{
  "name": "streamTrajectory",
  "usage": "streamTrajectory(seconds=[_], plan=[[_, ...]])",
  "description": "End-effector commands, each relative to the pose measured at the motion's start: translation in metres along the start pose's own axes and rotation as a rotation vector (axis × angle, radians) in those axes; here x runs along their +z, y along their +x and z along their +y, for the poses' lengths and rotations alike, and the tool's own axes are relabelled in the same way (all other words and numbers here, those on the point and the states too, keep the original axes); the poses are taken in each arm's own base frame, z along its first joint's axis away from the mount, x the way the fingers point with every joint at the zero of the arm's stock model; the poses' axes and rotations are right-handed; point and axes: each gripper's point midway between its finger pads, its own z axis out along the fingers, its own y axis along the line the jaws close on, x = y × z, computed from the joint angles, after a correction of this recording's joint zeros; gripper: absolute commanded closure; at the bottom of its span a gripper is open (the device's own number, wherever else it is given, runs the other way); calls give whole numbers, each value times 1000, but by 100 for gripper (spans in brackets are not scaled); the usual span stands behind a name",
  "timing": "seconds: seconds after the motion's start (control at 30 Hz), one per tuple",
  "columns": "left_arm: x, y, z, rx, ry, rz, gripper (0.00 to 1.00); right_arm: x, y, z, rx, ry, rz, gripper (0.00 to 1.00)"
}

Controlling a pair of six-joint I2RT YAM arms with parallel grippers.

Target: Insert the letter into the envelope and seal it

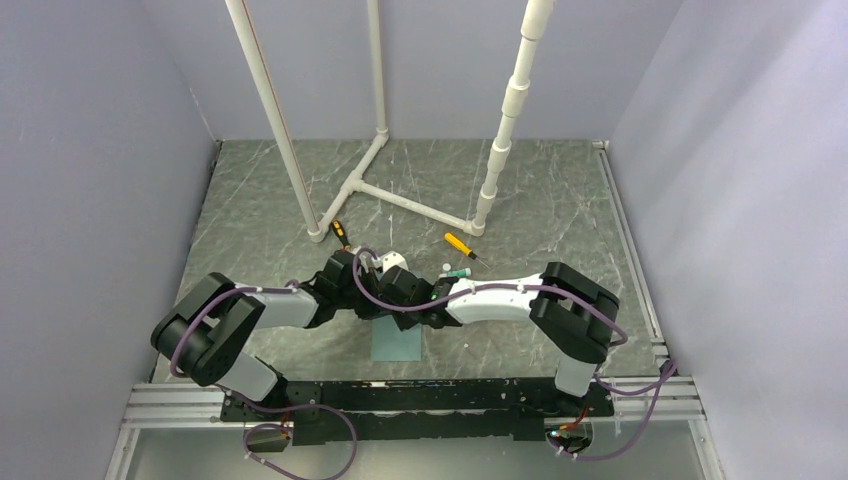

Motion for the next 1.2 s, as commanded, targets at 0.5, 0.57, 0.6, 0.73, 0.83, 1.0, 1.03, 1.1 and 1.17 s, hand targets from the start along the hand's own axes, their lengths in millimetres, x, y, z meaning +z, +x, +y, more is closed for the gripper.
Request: streamTrajectory(seconds=[0.5, 0.57, 0.6, 0.73, 0.83, 1.0, 1.03, 1.1, 1.17], plan=[[3, 27, 53, -14, -171, 28, 98, -18, 93, -6, -17, -2, 262, 100], [3, 27, 53, -17, -173, 25, 97, -21, 98, -5, -21, -12, 272, 100], [3, 27, 53, -18, -175, 23, 98, -22, 99, -3, -24, -19, 274, 100], [2, 26, 54, -21, -181, 18, 98, -29, 106, 1, -40, -29, 296, 100], [1, 26, 55, -21, -184, 14, 98, -35, 112, 1, -36, -36, 312, 100], [-1, 22, 47, -8, -170, 5, 97, -56, 109, 13, -14, -115, 315, 100], [-2, 20, 43, 0, -162, 1, 98, -63, 101, 20, -11, -154, 296, 100], [-5, 14, 34, 24, -134, -15, 98, -78, 77, 28, -2, -202, 215, 100], [-10, 6, 18, 57, -88, -45, 98, -90, 45, 25, 20, -205, 112, 100]])
